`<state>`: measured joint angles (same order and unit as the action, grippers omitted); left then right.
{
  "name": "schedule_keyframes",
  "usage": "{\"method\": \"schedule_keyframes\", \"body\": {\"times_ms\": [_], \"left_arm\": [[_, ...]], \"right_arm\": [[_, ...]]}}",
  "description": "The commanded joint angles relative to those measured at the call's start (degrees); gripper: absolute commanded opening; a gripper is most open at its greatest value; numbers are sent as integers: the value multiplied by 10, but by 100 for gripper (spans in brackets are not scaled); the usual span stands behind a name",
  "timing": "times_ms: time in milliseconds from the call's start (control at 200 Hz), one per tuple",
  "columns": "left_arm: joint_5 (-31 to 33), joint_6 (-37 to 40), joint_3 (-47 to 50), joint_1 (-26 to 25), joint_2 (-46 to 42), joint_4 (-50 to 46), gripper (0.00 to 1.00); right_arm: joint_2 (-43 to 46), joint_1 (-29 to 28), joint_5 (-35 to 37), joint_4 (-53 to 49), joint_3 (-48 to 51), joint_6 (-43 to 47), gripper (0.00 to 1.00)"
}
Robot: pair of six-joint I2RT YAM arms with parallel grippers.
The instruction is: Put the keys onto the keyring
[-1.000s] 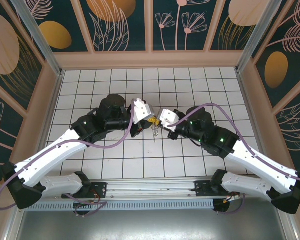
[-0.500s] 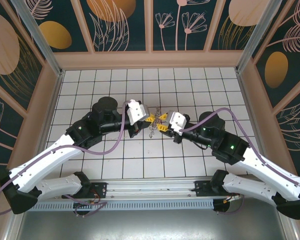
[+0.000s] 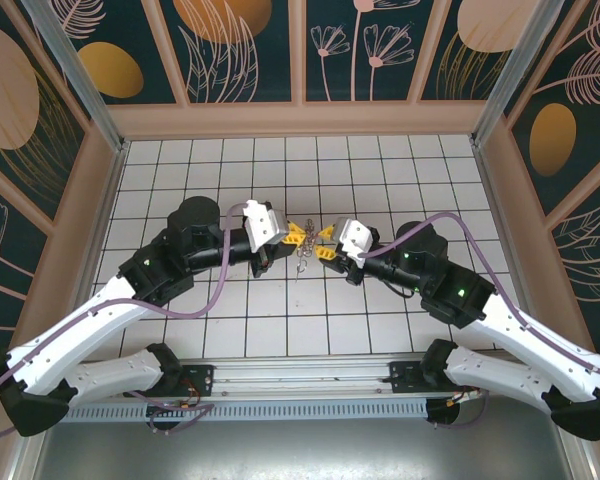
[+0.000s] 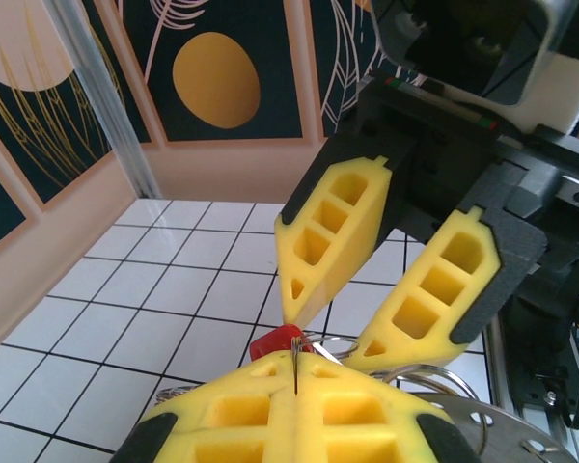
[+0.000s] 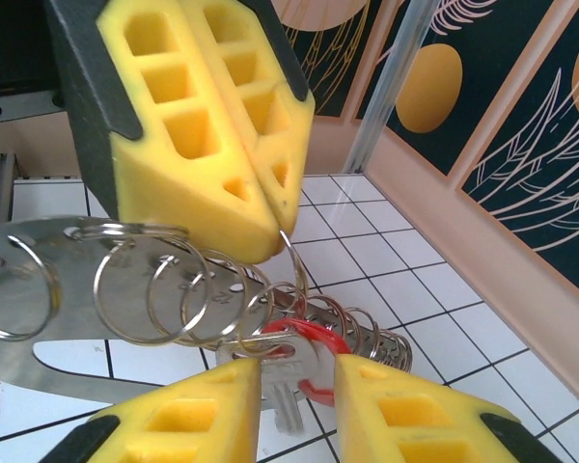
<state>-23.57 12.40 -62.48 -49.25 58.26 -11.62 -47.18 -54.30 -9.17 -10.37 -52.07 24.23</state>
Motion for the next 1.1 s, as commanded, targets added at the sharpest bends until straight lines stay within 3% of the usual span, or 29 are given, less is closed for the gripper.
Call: {"method": "schedule_keyframes", "body": {"times_ms": [0, 215, 390, 716, 1096], "left_arm": [[-15, -7, 7, -1, -12, 36, 0], [-16, -13, 15, -1, -20, 39, 0], [-17, -15, 17, 0, -21, 41, 0], [-29, -17, 16, -1, -16, 43, 0], [-32, -20, 15, 0, -15, 43, 0]], "right_arm": [[1, 5, -18, 29, 4, -13, 27], [-9, 6, -38, 33, -1, -10, 28], [-6, 5, -49, 37, -3, -11, 37], [2, 5, -16, 50, -2, -1, 41], [-5, 5, -59, 49, -2, 4, 44]]}}
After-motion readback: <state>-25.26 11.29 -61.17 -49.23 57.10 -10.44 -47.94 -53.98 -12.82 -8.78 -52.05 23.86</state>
